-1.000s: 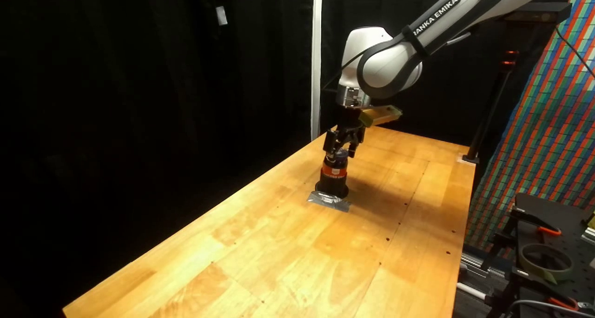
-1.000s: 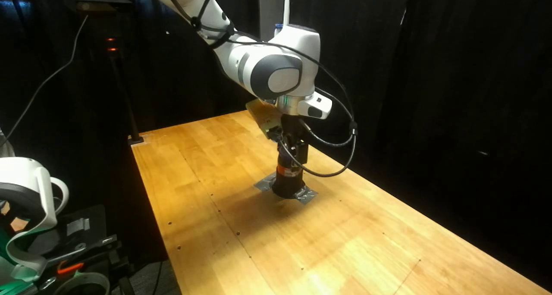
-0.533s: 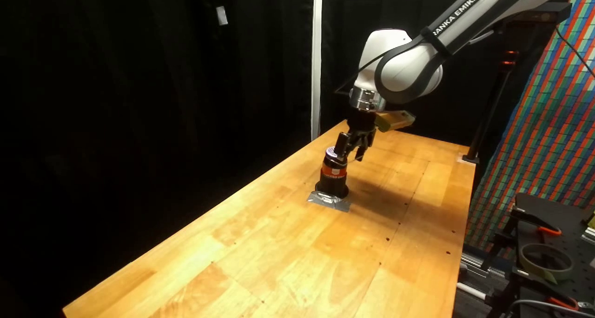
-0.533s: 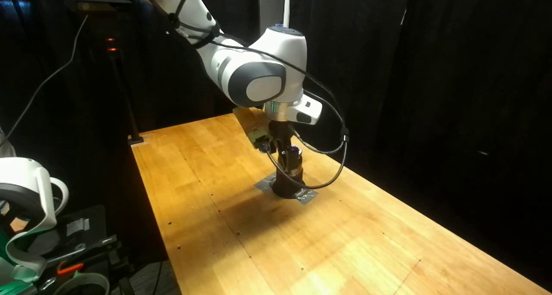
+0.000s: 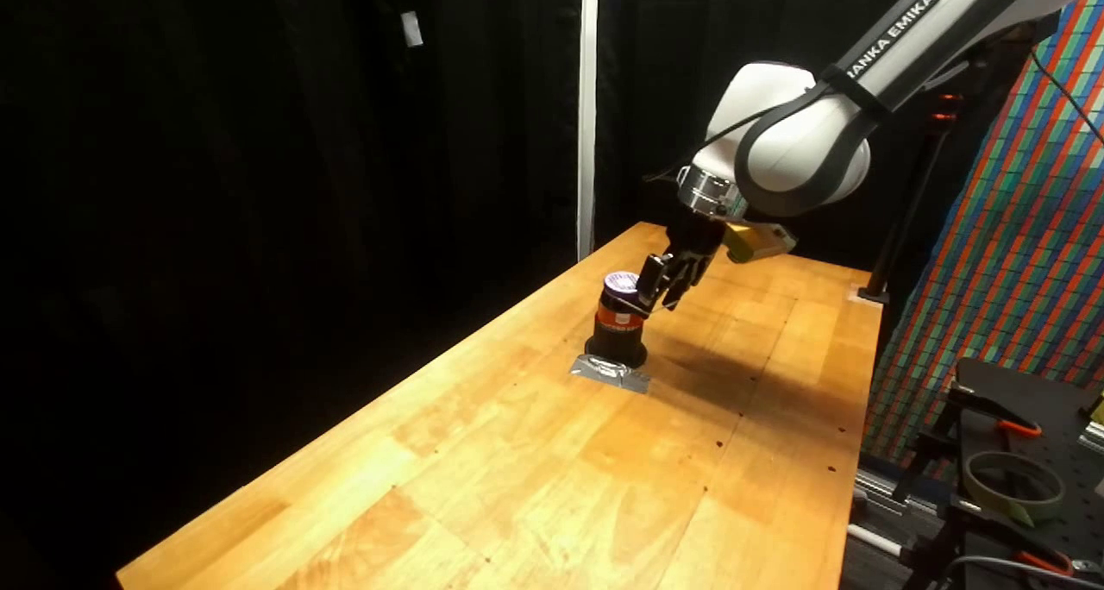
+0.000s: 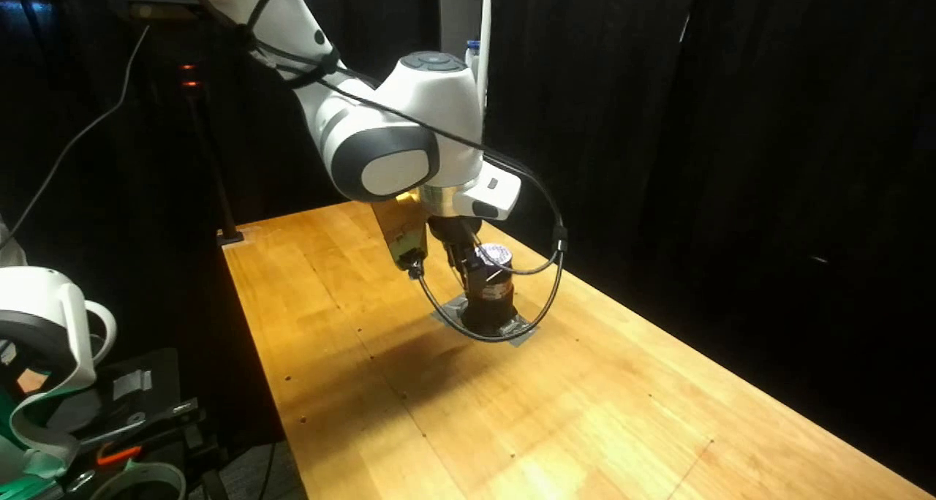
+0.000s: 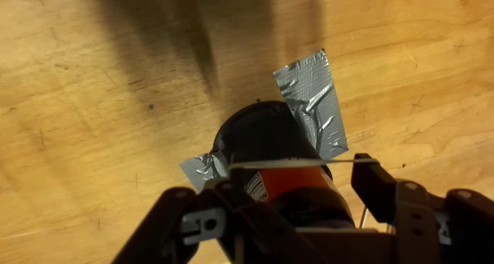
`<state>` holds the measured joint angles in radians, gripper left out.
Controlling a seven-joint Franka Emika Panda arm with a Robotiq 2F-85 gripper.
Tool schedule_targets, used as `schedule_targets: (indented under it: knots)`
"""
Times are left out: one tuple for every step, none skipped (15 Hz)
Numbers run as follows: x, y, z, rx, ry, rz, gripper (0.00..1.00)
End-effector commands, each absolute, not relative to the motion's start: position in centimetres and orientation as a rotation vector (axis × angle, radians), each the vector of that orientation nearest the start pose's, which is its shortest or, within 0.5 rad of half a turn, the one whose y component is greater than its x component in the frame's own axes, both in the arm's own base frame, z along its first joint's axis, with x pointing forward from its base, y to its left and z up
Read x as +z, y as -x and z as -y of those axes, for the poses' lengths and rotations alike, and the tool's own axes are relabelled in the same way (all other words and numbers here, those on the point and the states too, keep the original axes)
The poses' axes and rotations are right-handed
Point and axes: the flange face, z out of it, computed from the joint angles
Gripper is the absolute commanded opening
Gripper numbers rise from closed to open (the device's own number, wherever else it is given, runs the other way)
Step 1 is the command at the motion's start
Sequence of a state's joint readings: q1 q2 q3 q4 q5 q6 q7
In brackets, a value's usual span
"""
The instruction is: Place the elastic over the brown cup
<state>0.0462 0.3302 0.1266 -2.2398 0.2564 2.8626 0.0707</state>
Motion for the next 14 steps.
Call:
schedule_targets:
  knots:
    - [25.2, -52.6, -9.1, -0.603, 2.884, -0.245, 0.43]
    - [25.0, -51.5, -9.4, -0.692, 2.871, -0.244, 0.35]
    - [24.9, -50.8, -9.7, -0.762, 2.855, -0.246, 0.28]
    - [24.8, -49.6, -9.8, -0.841, 2.845, -0.235, 0.19]
    - [24.7, -48.6, -10.0, -0.916, 2.828, -0.225, 0.13]
    - [25.4, -48.0, -10.3, -1.008, 2.789, -0.226, 0.08]
    - [25.5, -47.3, -10.4, -1.087, 2.755, -0.229, 0.06]
    - [25.7, -46.8, -10.8, -1.159, 2.703, -0.246, 0.04]
    - [25.8, -46.3, -10.9, -1.230, 2.657, -0.260, 0.02]
    - [25.9, -45.8, -11.0, -1.299, 2.613, -0.264, 0.05]
    - [26.1, -45.4, -11.3, -1.362, 2.567, -0.267, 0.07]
    - [26.1, -45.1, -11.5, -1.424, 2.522, -0.260, 0.07]
    - [25.9, -44.6, -11.7, -1.477, 2.483, -0.250, 0.09]
    - [24.9, -43.8, -11.9, -1.505, 2.458, -0.245, 0.07]
